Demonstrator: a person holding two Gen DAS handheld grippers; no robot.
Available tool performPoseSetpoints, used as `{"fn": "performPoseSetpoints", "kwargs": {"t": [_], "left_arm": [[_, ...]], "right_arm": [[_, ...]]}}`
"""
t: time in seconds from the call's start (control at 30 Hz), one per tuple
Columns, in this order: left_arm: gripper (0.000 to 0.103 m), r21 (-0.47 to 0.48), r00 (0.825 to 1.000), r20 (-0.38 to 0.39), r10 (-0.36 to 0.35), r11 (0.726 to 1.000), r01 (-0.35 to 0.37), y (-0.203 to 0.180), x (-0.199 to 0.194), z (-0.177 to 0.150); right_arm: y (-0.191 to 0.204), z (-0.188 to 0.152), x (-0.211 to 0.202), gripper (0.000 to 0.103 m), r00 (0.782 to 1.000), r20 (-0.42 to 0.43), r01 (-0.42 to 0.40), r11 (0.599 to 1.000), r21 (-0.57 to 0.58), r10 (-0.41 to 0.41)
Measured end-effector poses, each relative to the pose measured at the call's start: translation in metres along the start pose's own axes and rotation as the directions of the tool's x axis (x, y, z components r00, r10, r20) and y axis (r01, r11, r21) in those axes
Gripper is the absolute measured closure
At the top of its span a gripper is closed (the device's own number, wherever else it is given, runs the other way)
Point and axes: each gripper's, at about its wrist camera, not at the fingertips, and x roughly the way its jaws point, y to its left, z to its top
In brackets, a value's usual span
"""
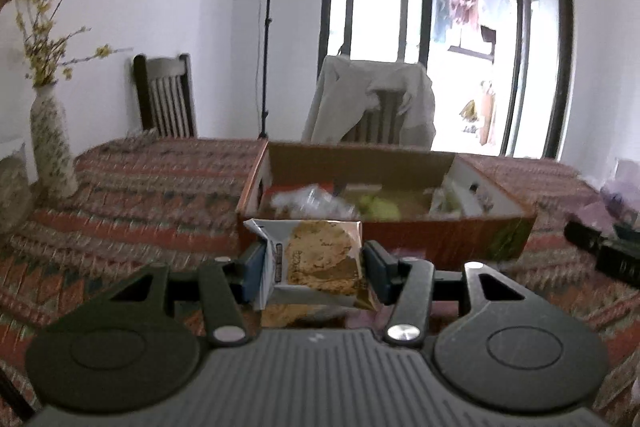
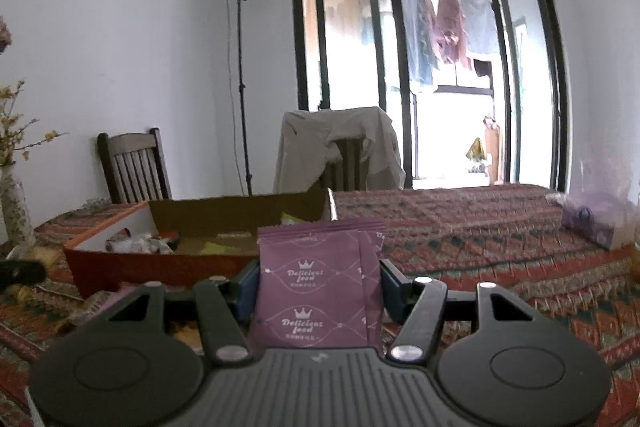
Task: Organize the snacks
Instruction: 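Carry both packets over the cardboard box and open both grippers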
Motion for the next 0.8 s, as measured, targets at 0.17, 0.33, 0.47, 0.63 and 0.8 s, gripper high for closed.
{"fn": "performPoseSetpoints", "kwargs": {"t": [0.17, 0.33, 0.47, 0.63, 0.8], "left_arm": [[0.049, -0.009, 0.999, 0.036, -0.026, 1.000, 0.026, -0.006, 0.012, 0.022], [0.049, -0.028, 0.998, 0.054, -0.039, 0.999, 0.041, -0.010, 0.030, 0.044], [0.049, -0.035, 0.997, 0.061, -0.043, 0.998, 0.045, -0.012, 0.047, 0.057], [0.049, -0.088, 0.998, 0.033, -0.050, 0.995, 0.052, -0.010, 0.074, 0.071], [0.049, -0.137, 0.999, 0.034, -0.042, 0.990, 0.046, -0.008, 0.103, 0.085]], "right_arm": [[0.010, 0.022, 0.006, 0.043, 0.999, 0.032, -0.014, 1.000, -0.020, 0.015], [0.021, 0.046, 0.026, 0.043, 0.999, 0.040, -0.020, 0.999, -0.029, 0.021], [0.026, 0.062, 0.045, 0.043, 0.999, 0.046, -0.023, 0.999, -0.024, 0.024], [0.033, 0.078, 0.072, 0.043, 0.999, 0.043, -0.020, 1.000, -0.016, 0.020], [0.043, 0.085, 0.105, 0.043, 1.000, 0.024, -0.011, 1.000, -0.015, 0.012]]}}
